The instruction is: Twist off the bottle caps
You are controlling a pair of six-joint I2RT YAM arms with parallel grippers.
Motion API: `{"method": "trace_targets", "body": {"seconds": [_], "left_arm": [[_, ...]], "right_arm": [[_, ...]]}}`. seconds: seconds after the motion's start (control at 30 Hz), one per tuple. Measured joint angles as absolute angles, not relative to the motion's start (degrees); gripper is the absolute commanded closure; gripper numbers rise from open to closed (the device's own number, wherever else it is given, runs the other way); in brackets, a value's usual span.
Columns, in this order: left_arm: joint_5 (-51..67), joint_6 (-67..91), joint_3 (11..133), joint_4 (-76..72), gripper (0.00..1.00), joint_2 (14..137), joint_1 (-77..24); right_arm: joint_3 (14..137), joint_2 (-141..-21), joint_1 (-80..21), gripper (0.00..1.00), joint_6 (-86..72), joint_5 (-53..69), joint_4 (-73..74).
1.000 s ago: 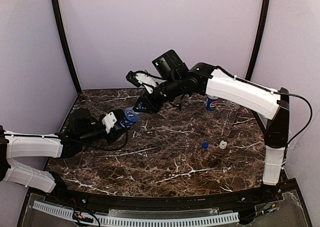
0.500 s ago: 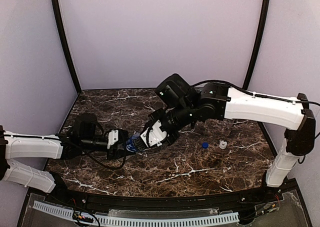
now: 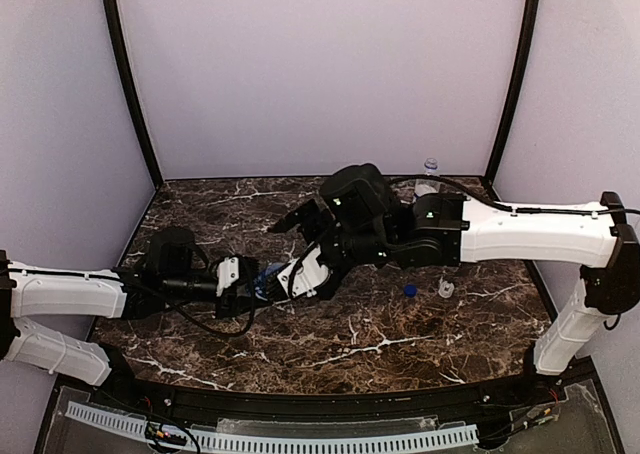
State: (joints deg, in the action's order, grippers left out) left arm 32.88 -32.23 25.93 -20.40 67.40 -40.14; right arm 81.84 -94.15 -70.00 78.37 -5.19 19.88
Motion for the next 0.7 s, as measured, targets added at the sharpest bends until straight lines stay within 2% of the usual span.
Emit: {"method": "trace_targets", "body": {"seconds": [0.2,0.47,0.5,0.57,0.7], "left_arm": [[23.35,-30.11,25.41,-28.93,0.64,67.42,-40.14],[9.39,-28.03,25.34,-34.35,0.65,67.66,-40.14],[8.21,-27.81,25.34,-34.65,0.65,67.70,-40.14],[6.66,-27.57,25.34,-34.87,0.64,67.83,-40.14],[4.89,-27.35,25.34,-35.11,0.65,67.99,-40.14]], "right_arm": [[85.91,-93.23,-68.49,0.02,54.89,-2.04,18.92],[102.76,-99.15,-58.72,0.19,16.86,10.26,26.28],[104.42,-100.40,-57.80,0.20,13.54,10.50,27.70],[108.66,-104.07,-55.83,0.08,5.39,11.25,31.18],[110.89,-107.94,-54.89,0.11,-3.22,13.47,36.25]]}}
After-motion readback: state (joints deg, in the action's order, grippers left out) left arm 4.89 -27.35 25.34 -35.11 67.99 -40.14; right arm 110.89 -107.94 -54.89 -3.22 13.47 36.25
